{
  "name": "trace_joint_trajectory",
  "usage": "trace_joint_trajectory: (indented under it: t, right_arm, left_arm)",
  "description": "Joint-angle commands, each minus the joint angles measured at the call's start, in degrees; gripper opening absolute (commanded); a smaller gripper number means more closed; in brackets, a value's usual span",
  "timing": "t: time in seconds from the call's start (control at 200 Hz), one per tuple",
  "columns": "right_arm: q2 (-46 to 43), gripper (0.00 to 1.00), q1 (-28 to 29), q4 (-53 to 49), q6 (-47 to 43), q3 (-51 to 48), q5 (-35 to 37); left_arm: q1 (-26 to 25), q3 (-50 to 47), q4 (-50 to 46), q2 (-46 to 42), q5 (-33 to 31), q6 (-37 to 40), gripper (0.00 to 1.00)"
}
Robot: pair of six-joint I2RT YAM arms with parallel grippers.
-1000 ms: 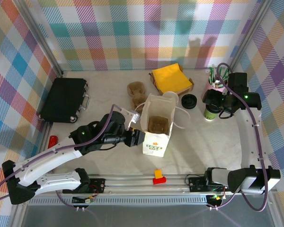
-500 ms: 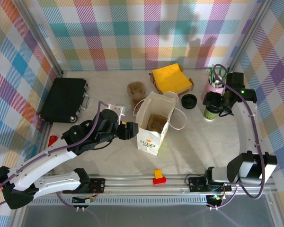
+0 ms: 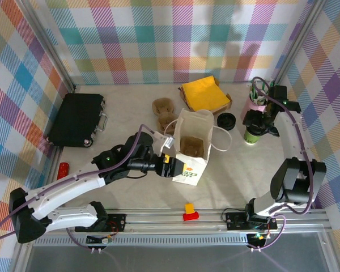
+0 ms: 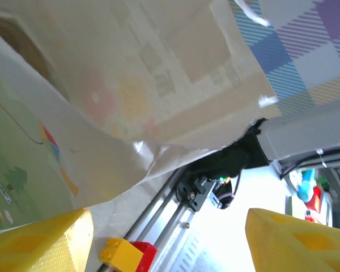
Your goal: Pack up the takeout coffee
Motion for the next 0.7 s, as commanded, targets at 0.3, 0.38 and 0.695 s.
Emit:
trace_joint_trajectory:
  t: [0.3,0.38,0.695]
  right_arm:
    - [5.54,0.99,-0.29,-0.63,-2.60,5.89,3.14]
    - [6.65,1.00,-0.32,-0.84,-2.55,6.21,4.26]
    - [11.64,0.97,-0.36,-4.38,-3.73,9.87,2.47]
  left_arm:
    - [-1.31,2.73,-10.44,-10.75,-10.19,5.56,0.70]
    - [-1.31,3.05,-12.99,-13.31,-13.27,6.46,0.70]
    - [-1.28,6.15,-19.77,-16.47,-17.99,9.78,0.71]
